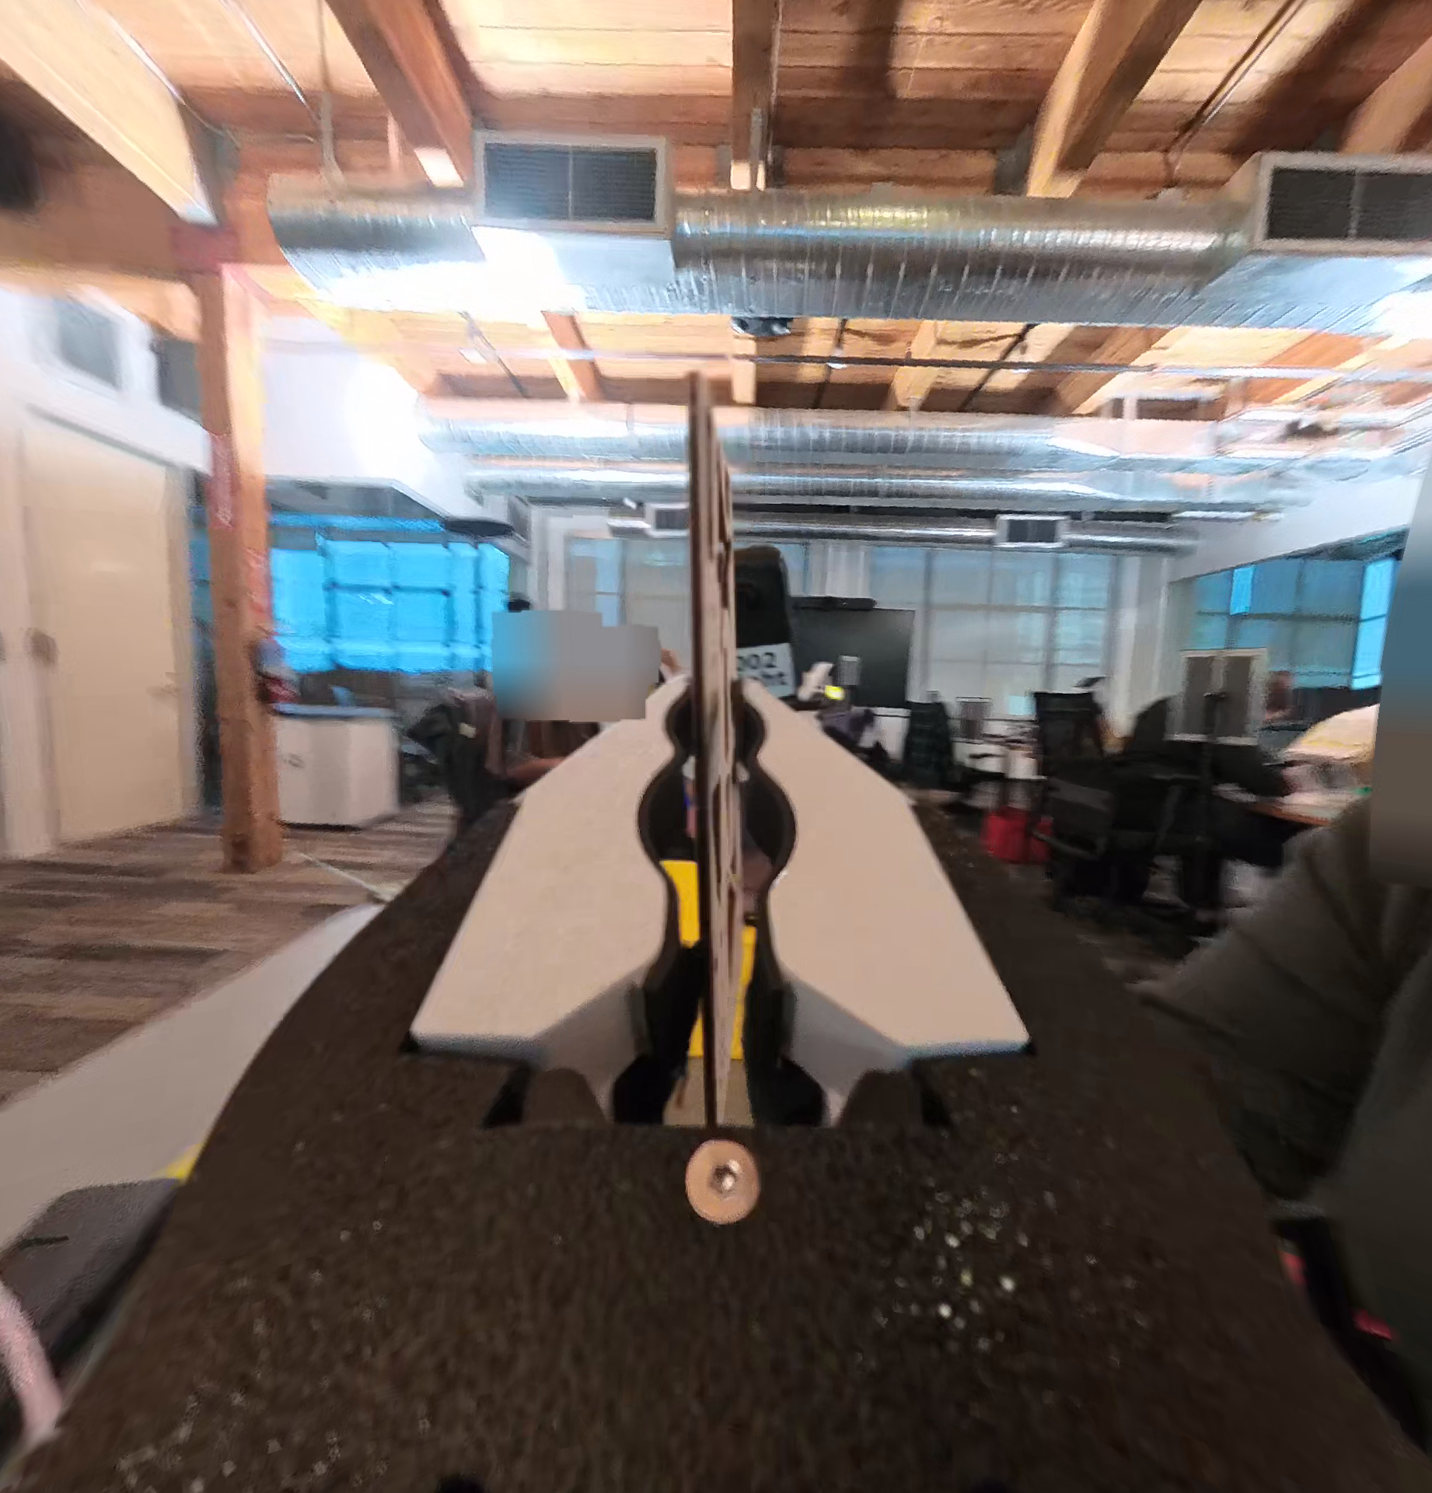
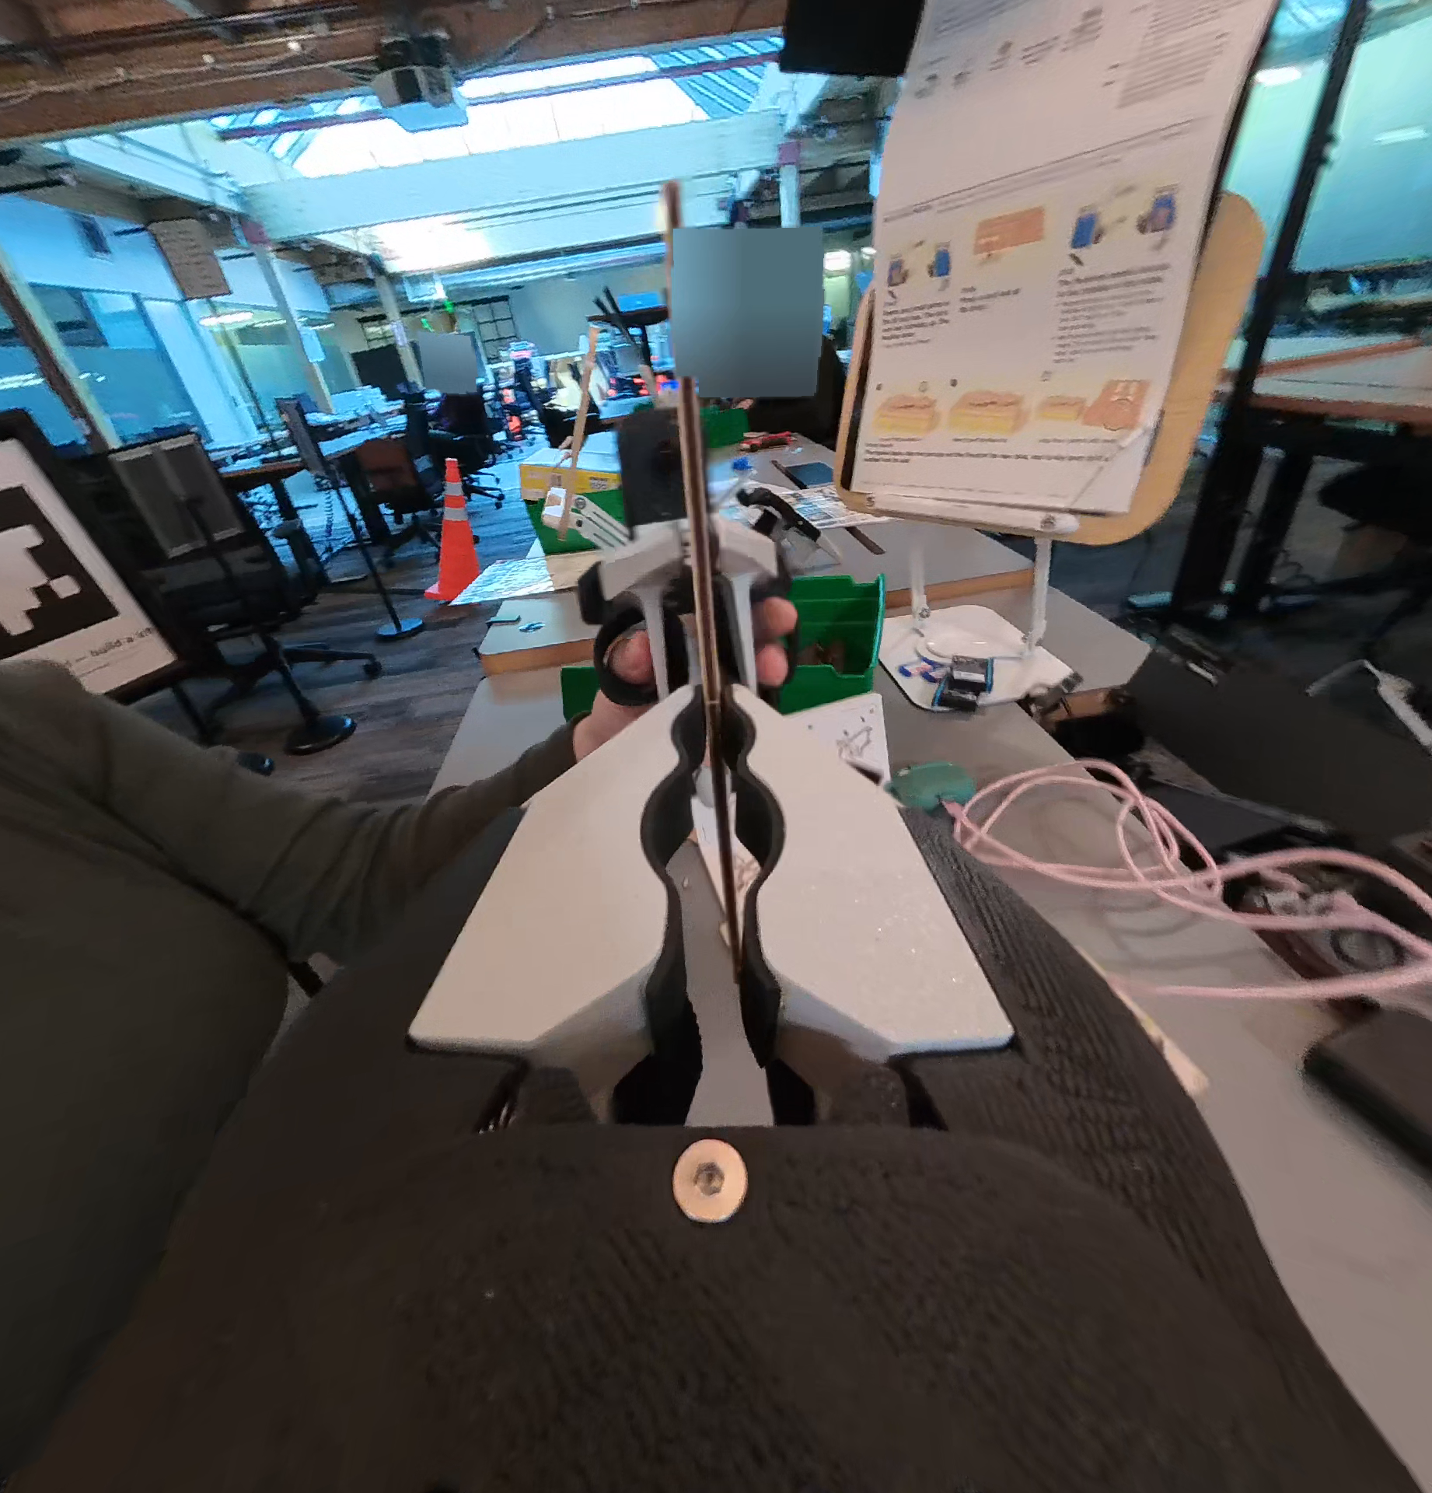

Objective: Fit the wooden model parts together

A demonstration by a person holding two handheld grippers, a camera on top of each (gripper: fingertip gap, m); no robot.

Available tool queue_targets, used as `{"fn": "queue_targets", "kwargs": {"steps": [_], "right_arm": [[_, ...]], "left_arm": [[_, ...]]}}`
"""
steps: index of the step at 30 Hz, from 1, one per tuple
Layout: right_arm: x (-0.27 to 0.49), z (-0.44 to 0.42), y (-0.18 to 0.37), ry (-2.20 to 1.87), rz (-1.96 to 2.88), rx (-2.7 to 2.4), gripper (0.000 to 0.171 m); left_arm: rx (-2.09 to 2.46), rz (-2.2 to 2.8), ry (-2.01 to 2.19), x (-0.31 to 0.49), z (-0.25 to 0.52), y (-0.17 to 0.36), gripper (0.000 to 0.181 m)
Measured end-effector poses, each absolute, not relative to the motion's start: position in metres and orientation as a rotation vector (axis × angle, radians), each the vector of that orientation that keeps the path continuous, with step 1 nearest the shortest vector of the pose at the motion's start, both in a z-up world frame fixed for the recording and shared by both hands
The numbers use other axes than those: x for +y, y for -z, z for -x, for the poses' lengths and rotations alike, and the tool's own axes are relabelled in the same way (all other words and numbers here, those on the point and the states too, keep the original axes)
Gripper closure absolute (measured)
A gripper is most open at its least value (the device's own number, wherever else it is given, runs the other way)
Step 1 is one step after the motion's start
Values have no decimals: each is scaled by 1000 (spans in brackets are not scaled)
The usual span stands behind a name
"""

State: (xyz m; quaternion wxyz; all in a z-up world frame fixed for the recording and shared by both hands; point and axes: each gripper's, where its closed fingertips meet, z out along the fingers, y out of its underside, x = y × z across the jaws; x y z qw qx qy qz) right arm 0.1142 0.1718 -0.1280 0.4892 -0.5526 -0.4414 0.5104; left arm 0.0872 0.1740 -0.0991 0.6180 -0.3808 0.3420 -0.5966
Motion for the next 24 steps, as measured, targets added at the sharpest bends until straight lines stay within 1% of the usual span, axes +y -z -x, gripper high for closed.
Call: {"fn": "queue_targets", "kwargs": {"steps": [2,3,4,6,8,10,11,14,16,17,18,19,20,21,24], "right_arm": [[182,-133,136,-1194,1471,-975,170],[194,-146,147,-1128,1574,-913,170],[210,-162,161,-1045,1691,-843,170],[236,-188,192,-984,1913,-751,170],[258,-195,221,-1137,2095,-681,170],[270,-190,246,-1348,2241,-635,170],[275,-192,266,-1348,2354,-624,170],[283,-197,309,-1296,2582,-589,170],[285,-201,327,-1232,2678,-573,170],[288,-205,335,-1167,2720,-552,169],[292,-210,341,-1088,2751,-532,160],[296,-212,342,-1024,2749,-532,158],[301,-215,341,-926,2731,-524,154],[306,-219,338,-799,2698,-524,145],[312,-223,305,-506,2466,-571,139]], "left_arm": [[740,859,1160,181,-79,106,145],[741,865,1049,182,-75,113,137],[742,876,949,182,-71,122,134],[711,902,726,184,-56,139,138],[674,907,538,183,-41,153,140],[665,915,440,176,-33,167,141],[661,930,413,175,-30,175,140],[649,1012,412,171,-21,200,135],[629,1057,411,170,-13,214,127],[615,1073,403,170,-9,219,120],[579,1092,386,172,-3,221,103],[540,1115,374,175,3,223,89],[518,1138,383,177,6,226,79],[502,1149,401,178,8,227,76],[503,1138,405,177,8,229,81]]}}
